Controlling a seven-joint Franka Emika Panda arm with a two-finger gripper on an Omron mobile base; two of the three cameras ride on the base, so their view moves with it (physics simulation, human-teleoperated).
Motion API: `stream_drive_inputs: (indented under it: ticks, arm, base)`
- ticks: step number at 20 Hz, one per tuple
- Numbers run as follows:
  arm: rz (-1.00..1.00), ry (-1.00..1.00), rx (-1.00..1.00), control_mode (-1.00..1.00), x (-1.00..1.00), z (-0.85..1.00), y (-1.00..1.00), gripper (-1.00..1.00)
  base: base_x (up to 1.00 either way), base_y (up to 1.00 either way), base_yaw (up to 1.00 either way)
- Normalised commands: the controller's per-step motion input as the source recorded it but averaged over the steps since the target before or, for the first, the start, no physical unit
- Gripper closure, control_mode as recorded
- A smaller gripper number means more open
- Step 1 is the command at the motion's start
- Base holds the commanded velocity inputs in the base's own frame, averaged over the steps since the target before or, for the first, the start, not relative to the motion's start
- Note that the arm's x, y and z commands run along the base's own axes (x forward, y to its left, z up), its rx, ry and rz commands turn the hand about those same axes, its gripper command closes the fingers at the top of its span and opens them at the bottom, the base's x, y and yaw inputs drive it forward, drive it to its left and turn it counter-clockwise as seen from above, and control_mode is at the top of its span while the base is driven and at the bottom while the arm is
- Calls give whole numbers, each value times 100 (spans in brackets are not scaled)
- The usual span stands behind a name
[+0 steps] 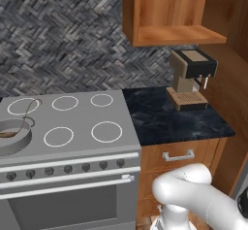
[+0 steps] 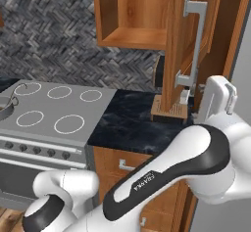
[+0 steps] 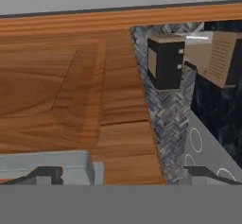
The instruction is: Open the cabinet and move the ladle to the pot. Then close the cabinet.
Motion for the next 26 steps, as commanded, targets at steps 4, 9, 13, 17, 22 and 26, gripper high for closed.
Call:
stream_drive_inputs:
  ticks: [4,9,13,17,22,26]
  arm:
    - [0,-7,16,-100,45,1,-35,-100]
    - [0,-4,15,-100,56,0,-22,-100]
    - [0,-6,14,-100,54,0,-14,-100]
    - [0,-10,13,-100,42,4,-6,-100]
    - [1,-11,9,-100,23,17,0,-100]
    - [1,-10,6,-100,4,28,1,-100]
  base:
    - [0,0,0]
    - [0,0,0]
    - [0,0,0]
    - [0,0,0]
    - [0,0,0]
    - [0,0,0]
